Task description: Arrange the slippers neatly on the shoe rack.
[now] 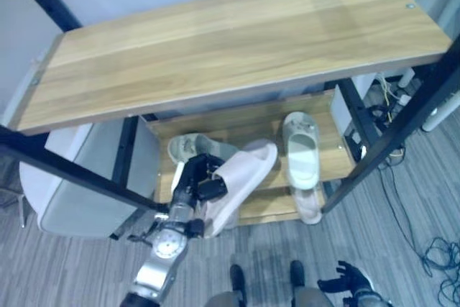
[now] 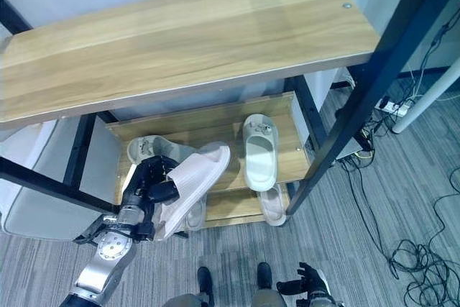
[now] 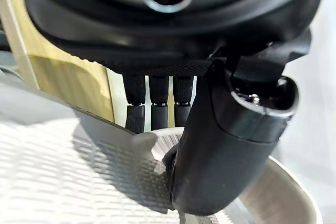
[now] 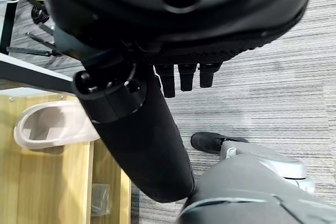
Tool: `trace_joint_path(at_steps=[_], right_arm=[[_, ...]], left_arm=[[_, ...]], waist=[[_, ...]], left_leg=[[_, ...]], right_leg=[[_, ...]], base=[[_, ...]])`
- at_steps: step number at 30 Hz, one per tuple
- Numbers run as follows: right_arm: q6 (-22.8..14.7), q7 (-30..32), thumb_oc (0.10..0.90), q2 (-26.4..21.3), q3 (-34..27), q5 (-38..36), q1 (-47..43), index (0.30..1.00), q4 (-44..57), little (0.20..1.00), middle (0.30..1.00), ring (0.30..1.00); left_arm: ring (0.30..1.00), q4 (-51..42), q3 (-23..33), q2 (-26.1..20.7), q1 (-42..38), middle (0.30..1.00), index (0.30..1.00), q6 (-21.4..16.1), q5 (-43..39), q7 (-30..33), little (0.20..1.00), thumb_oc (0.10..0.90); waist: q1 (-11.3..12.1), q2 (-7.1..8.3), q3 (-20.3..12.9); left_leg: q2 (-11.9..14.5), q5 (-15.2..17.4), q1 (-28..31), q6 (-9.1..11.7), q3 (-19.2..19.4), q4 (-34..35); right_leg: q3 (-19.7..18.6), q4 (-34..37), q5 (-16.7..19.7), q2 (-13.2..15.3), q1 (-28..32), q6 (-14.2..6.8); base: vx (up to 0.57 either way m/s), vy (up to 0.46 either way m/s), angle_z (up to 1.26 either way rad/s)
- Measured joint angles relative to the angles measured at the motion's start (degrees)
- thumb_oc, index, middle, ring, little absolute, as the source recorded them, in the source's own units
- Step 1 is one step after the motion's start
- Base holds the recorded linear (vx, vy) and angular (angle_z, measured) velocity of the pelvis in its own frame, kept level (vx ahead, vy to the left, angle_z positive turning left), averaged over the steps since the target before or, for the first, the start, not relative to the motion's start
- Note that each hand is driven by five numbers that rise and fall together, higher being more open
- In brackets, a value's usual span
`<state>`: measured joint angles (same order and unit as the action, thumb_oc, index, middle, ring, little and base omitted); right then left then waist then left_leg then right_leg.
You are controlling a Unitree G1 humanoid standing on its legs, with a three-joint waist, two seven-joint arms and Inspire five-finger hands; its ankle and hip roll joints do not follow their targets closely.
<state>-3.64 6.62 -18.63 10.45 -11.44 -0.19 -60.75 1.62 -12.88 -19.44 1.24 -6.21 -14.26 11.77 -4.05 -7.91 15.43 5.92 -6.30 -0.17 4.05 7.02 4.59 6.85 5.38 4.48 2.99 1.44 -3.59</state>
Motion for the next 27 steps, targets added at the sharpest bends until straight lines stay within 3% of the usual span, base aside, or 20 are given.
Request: trace_joint_path(at_steps=[15,20,27], right_arm=[[0.0,-0.4,0.8,0.1,0.0,0.0,0.3,0.9,-1.3,0.9,0.9,0.9],[0.0,-0.6,0.8,-0.1,0.0,0.0,-0.5,0.9,-2.9,0.9,0.9,0.9],[0.1,-0.6,0.8,-0.4,-0.1,-0.1,-1.1,0.9,-3.1,0.9,0.9,0.9]], left_arm=[[0.3,-2.3,-1.1,-0.2,7.5,0.3,0.3,0.2,-8.0,-7.5,0.3,0.4],[0.3,-0.9,-5.8,-2.2,8.0,0.3,0.3,1.5,-9.1,-10.8,0.3,0.4],[0.3,1.1,-9.5,-2.8,8.3,0.3,0.3,3.6,-10.1,-13.8,0.3,0.4]], waist=[[2.6,0.13,0.1],[2.7,0.14,0.1],[2.6,0.13,0.4]], left_leg=[[0.9,-1.2,0.3,1.0,-3.0,-0.1],[0.9,-1.2,-1.2,2.1,-5.5,-0.6],[0.1,-0.4,-3.7,1.8,-6.6,-3.8]], right_leg=[[2.0,0.0,-0.5,-1.2,1.6,0.5],[3.3,0.0,-1.0,-1.5,1.1,1.3],[3.3,-0.1,-1.0,-0.9,-0.1,1.3]], base=[[-0.04,-0.036,0.09],[-0.07,0.0,0.15],[-0.07,0.04,0.02]])
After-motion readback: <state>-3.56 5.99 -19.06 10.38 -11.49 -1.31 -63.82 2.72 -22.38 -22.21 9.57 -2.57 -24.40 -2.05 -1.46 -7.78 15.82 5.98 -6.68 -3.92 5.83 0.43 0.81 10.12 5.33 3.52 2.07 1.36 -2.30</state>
